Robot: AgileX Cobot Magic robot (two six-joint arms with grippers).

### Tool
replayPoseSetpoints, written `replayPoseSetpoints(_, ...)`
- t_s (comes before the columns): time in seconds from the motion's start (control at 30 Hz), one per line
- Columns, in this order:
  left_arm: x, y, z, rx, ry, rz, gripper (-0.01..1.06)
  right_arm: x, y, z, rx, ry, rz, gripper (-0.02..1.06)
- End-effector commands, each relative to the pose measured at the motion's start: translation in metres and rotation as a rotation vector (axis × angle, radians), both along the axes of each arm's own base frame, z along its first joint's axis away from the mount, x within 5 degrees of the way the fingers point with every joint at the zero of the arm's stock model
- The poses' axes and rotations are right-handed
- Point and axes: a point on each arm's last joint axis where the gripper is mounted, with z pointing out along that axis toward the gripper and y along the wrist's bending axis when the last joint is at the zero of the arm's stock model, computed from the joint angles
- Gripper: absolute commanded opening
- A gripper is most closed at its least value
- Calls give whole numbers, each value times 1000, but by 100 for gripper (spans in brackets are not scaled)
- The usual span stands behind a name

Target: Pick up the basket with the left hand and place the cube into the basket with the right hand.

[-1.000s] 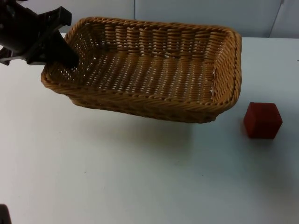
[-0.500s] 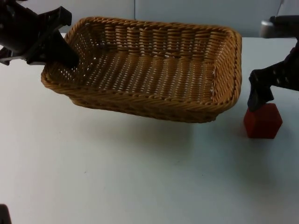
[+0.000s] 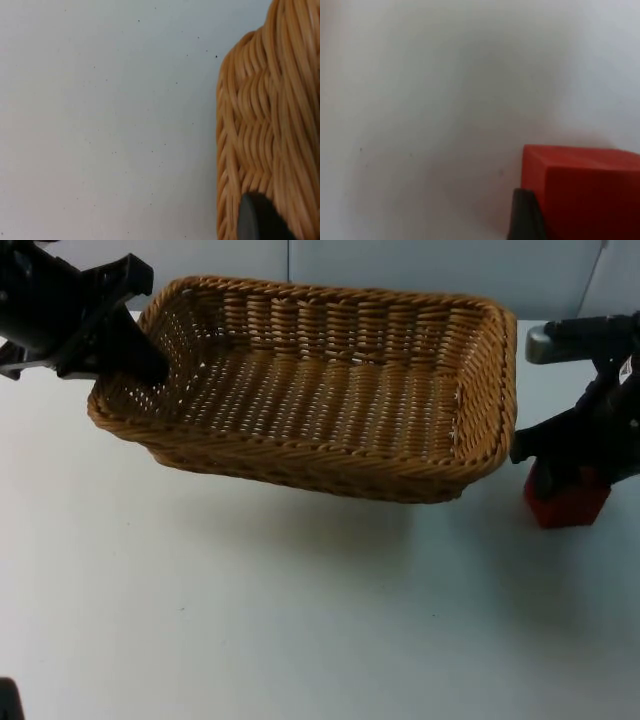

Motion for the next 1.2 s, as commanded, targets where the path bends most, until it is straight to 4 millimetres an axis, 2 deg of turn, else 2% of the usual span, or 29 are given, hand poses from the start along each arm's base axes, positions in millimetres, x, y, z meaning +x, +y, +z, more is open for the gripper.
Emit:
replayPoseSetpoints(0.0,-1,-3,8,-47,2,11,0,8,1,6,-13,-54,-10,0)
replayPoseSetpoints(0.03,-1,-3,8,-47,2,11,0,13,-2,14,-49,-68,-23,0)
replayPoseSetpoints(0.13,-1,-3,8,-46,1,12,0,34,-14,62,-199,-159,-103,0)
replayPoseSetpoints(0.17,-1,-3,8,-46,1,12,0,34,-14,62,-199,-159,-103,0)
replayPoseSetpoints(0.23,-1,-3,8,-46,1,12,0,43,-9,108,-238,-268,-97,0)
replayPoseSetpoints(0.27,-1,-3,8,-46,1,12,0,43,-4,129,-226,-321,-79,0)
replayPoseSetpoints(0.3,-1,-3,8,-47,2,11,0,43,9,160,-164,-400,-38,0)
replayPoseSetpoints(0.33,-1,-3,8,-47,2,11,0,43,9,160,-164,-400,-38,0)
replayPoseSetpoints(0.37,-1,-3,8,-46,1,12,0,42,14,169,-132,-423,-24,0)
replayPoseSetpoints(0.4,-1,-3,7,-45,0,13,0,36,29,195,-34,-473,16,0)
replayPoseSetpoints(0.47,-1,-3,7,-45,0,13,0,23,58,214,112,-487,113,0)
replayPoseSetpoints(0.5,-1,-3,7,-45,0,13,0,23,58,214,112,-487,113,0)
replayPoseSetpoints(0.57,-1,-3,7,-45,0,13,0,10,83,215,203,-445,225,0)
replayPoseSetpoints(0.63,-1,-3,7,-45,0,13,0,1,105,205,257,-368,311,0)
replayPoseSetpoints(0.67,-1,-3,7,-45,0,13,0,1,105,205,257,-368,311,0)
replayPoseSetpoints(0.8,-1,-3,7,-45,0,13,0,-8,140,181,296,-273,364,0)
replayPoseSetpoints(0.83,-1,-3,7,-45,0,13,0,-8,140,181,296,-273,364,0)
replayPoseSetpoints(0.9,-1,-2,7,-44,0,15,0,-9,151,168,277,-246,398,2)
replayPoseSetpoints(0.97,-1,-2,7,-44,0,15,0,-9,161,153,249,-218,448,11)
replayPoseSetpoints(1.0,-1,-2,7,-44,0,15,0,-9,161,153,249,-218,448,11)
replayPoseSetpoints(1.07,-1,-2,7,-44,0,15,0,-9,169,138,229,-190,485,27)
replayPoseSetpoints(1.13,-1,-2,7,-44,0,15,0,-7,173,126,212,-170,498,50)
replayPoseSetpoints(1.17,-1,-2,7,-44,0,15,0,-7,173,126,212,-170,498,50)
